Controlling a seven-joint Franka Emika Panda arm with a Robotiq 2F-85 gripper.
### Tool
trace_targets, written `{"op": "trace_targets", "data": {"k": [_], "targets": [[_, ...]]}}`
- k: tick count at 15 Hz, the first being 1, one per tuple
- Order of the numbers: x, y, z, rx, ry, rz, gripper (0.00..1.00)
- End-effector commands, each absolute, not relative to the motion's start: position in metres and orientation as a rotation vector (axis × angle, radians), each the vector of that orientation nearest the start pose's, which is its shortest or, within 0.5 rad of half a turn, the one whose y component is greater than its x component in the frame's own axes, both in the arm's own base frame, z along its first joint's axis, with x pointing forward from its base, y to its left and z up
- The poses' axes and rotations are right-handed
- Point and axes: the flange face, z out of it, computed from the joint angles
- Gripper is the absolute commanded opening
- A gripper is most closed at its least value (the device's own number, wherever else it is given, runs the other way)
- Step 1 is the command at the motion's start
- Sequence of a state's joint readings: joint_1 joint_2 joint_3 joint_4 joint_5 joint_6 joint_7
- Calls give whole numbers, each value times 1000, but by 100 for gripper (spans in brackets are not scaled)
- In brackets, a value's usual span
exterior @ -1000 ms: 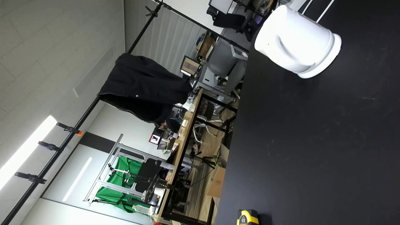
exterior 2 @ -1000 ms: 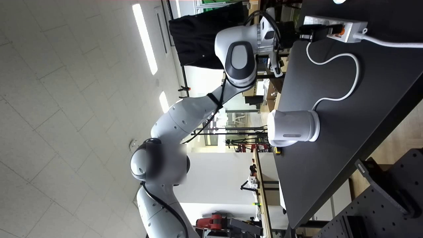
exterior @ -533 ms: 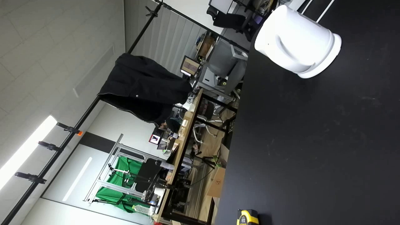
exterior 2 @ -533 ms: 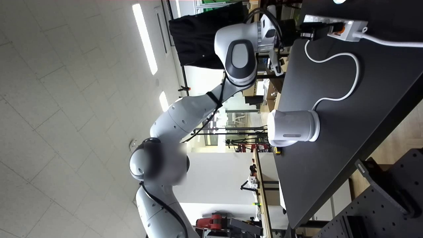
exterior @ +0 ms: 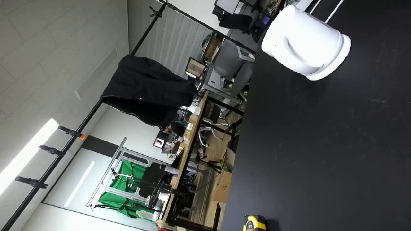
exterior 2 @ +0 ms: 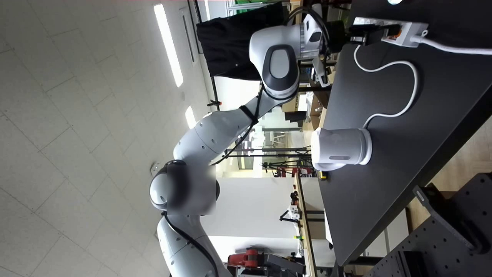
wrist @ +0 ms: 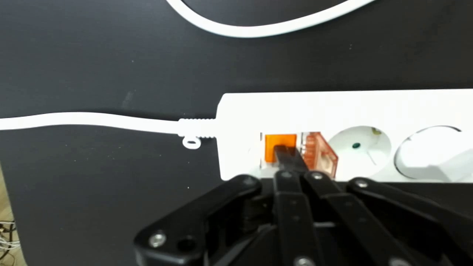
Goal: Turn on the main adapter switch
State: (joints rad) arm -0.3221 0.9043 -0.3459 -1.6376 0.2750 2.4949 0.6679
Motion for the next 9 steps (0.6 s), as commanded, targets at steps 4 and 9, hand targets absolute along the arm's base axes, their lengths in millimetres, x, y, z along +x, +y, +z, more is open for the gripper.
{"op": "trace_targets", "data": {"k": [4,9], "targets": [[538,-398,60,-2434,2069,109,0],[533,-414,40,-2387,2002,266,0]]}}
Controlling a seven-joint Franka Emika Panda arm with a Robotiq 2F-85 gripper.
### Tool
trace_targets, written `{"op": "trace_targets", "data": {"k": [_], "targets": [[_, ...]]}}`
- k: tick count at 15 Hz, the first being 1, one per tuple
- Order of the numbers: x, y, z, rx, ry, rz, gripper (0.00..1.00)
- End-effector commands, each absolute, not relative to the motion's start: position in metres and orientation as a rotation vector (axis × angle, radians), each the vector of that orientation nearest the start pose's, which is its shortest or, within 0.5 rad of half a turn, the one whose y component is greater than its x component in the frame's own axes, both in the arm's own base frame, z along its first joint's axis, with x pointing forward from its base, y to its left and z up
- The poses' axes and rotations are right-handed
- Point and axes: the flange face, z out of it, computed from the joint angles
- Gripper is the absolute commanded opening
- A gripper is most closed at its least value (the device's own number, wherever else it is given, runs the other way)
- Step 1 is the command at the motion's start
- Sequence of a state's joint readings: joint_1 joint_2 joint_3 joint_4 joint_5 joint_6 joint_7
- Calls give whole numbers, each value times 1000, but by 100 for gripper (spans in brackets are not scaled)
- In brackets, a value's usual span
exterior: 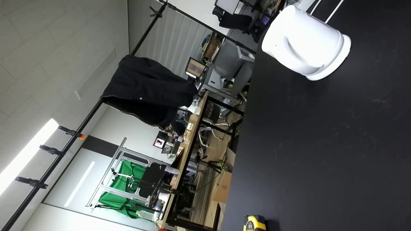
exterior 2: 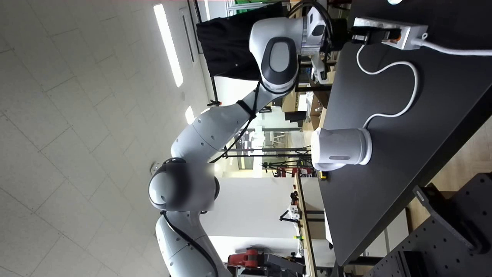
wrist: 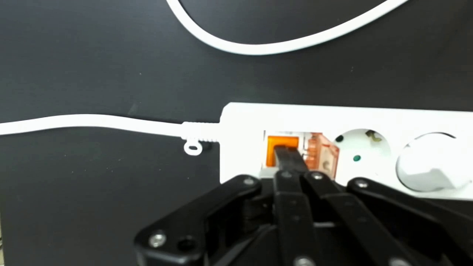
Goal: Turn on the main adapter switch
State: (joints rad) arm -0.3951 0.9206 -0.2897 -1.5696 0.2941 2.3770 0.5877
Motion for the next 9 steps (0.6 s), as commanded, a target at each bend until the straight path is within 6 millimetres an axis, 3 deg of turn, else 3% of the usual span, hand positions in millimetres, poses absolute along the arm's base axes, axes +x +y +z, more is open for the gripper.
{"op": "trace_targets", "data": {"k": [1,5,9], "targets": [[532,-419,37,-2370,1993,287,0],[534,-435,40,-2332,1957,340,0],[540,-442,58,-2329,1930,359,0]]}}
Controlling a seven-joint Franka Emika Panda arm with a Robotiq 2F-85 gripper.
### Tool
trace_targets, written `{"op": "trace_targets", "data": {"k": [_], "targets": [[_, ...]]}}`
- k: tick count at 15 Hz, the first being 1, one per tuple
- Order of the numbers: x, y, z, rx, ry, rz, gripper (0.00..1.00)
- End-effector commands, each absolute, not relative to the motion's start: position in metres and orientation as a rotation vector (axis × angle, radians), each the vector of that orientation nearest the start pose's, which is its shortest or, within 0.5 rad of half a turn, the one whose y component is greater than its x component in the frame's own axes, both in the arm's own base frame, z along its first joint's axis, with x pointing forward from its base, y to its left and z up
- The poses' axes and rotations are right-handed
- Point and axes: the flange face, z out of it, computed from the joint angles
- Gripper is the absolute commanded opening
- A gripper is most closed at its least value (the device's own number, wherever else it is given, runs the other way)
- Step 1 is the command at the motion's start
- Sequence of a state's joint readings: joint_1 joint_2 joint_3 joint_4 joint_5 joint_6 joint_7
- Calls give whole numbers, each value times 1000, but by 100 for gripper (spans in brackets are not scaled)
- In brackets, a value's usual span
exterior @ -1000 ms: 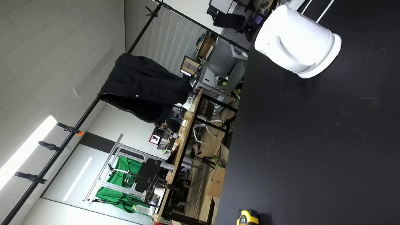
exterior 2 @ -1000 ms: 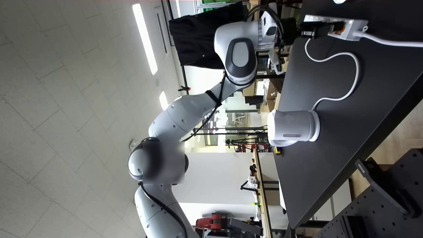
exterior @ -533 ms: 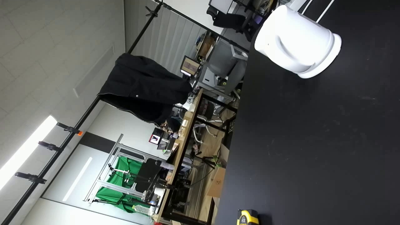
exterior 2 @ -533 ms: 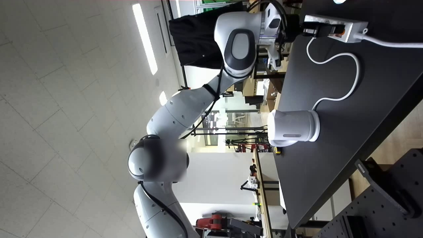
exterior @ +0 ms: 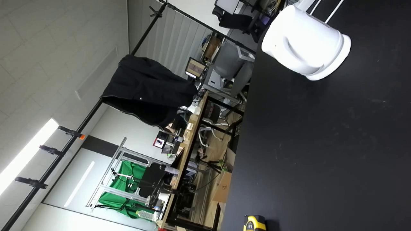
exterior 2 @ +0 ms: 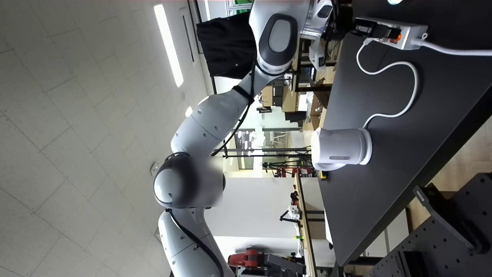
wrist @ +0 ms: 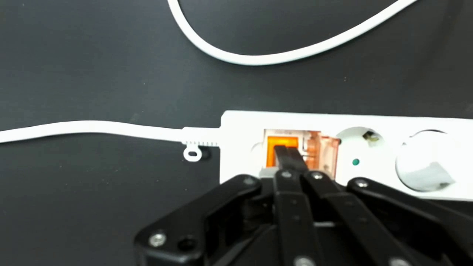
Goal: Turn on the main adapter switch
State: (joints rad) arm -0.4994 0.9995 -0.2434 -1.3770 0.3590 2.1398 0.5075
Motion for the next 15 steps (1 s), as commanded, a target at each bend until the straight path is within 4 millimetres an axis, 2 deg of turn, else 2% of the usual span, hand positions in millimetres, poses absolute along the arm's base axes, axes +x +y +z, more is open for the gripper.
{"op": "trace_targets", "data": {"k": [1,4,7,14,15], "targets": [[542,-443,62,-2339,1928,356,0],[547,-442,89,-2364,1922,341,0],[549,-439,125,-2406,1893,345,0],[553,-423,200,-2612,1781,359,0],[553,-420,206,-2636,1782,351,26]]}}
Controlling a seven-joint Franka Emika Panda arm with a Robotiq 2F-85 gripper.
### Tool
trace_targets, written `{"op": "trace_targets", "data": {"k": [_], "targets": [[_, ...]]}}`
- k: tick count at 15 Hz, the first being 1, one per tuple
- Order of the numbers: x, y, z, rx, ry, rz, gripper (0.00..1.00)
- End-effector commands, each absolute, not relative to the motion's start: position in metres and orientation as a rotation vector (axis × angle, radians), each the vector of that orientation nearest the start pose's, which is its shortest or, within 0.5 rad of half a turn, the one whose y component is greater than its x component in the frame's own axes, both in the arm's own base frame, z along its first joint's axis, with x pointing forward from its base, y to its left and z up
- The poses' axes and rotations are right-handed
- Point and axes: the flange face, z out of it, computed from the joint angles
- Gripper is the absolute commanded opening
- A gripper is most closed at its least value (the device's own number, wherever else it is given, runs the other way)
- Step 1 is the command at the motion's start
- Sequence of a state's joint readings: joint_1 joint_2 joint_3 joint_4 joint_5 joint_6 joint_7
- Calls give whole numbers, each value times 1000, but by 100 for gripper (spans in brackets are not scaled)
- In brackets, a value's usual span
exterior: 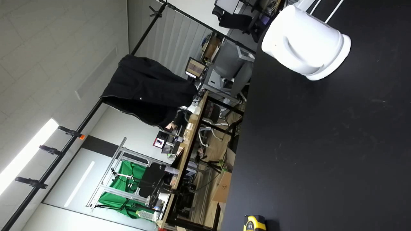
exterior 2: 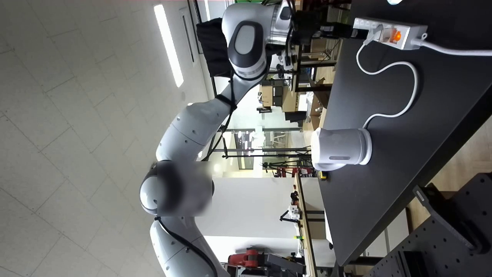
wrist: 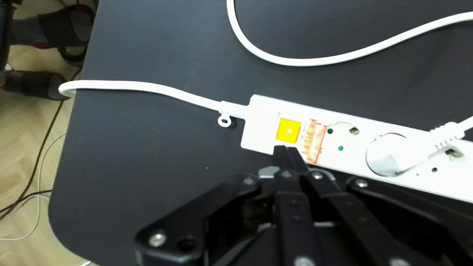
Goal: Turn on the main adapter switch
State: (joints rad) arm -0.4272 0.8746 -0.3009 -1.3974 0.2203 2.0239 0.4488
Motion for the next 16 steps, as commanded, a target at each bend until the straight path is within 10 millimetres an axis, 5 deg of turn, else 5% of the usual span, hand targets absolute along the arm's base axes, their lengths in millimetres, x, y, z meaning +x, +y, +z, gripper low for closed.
{"op": "trace_targets", "data": {"k": [1,11,12,13,16], "targets": [[554,-416,211,-2651,1777,349,28],[551,-379,209,-2774,1719,402,95],[559,-386,198,-2765,1700,413,99],[559,-384,198,-2769,1695,415,84],[558,-384,194,-2768,1694,425,99]]}}
